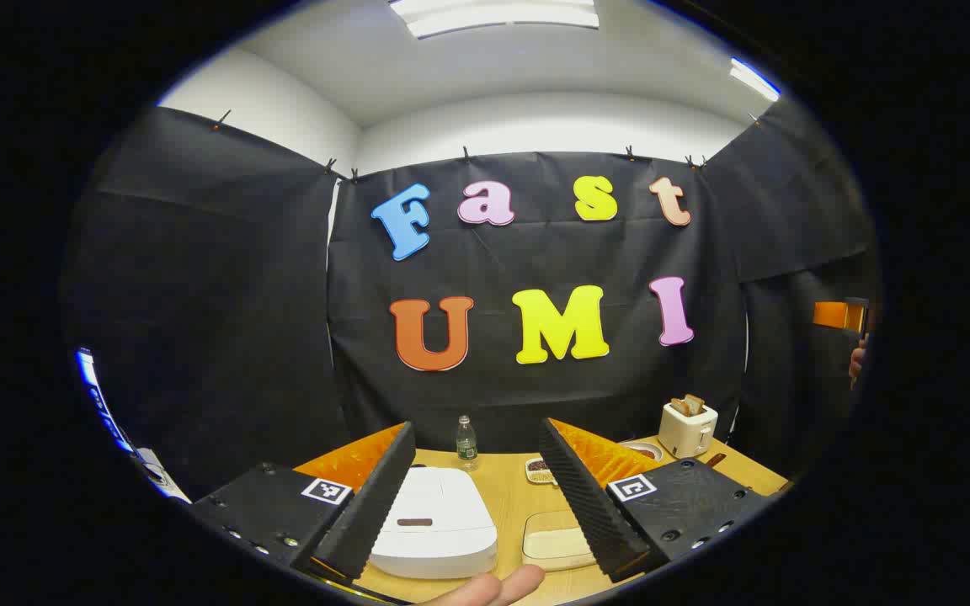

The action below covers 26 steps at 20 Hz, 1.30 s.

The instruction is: Close the left gripper, press the button to open the rice cooker; take a wooden spoon from the chopstick holder with the right hand, scoop a spoonful of rice and pour it into the rice cooker, then put the wooden spoon back into the chopstick holder.

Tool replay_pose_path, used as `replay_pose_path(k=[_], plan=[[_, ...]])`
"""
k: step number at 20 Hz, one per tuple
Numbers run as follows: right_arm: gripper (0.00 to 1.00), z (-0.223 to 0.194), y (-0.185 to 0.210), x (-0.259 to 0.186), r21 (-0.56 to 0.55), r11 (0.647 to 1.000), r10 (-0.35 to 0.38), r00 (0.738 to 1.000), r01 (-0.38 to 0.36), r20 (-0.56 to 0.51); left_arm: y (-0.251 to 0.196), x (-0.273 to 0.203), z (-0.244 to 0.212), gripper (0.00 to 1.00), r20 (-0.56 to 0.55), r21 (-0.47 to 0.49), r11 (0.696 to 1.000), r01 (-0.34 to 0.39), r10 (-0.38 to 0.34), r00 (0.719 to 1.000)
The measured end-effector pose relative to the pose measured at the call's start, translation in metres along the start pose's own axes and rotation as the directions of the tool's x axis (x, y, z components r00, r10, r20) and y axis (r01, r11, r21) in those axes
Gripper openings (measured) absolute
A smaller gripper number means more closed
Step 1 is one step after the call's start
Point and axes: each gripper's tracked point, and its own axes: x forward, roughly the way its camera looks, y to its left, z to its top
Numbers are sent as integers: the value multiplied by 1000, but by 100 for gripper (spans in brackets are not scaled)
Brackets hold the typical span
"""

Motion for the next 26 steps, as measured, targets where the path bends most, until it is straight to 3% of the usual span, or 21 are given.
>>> replay_pose_path(k=[4, 8, 17, 21, 26], plan=[[98, -26, 15, -6, -52, 999, 5, 999, -6, -35, 28, 0, -9, 95, -24, 6, 999, -44, 44, 999], [100, -50, 41, -22, -52, 995, 76, 993, -80, -88, 41, -6, -24, 95, -44, 5, 998, -57, 57, 997], [100, -30, 26, -57, -104, 994, 13, 1000, -16, -28, 24, -18, -33, 95, -47, 56, 998, 2, 1, 999], [100, -29, 20, -55, -105, 994, 8, 1000, -10, -14, 17, -22, -42, 95, -75, 19, 999, 33, -31, 997], [100, -49, 14, -51, -99, 995, 15, 999, -18, -34, 22, -22, -43, 95, -37, 65, 998, -2, 4, 999]])
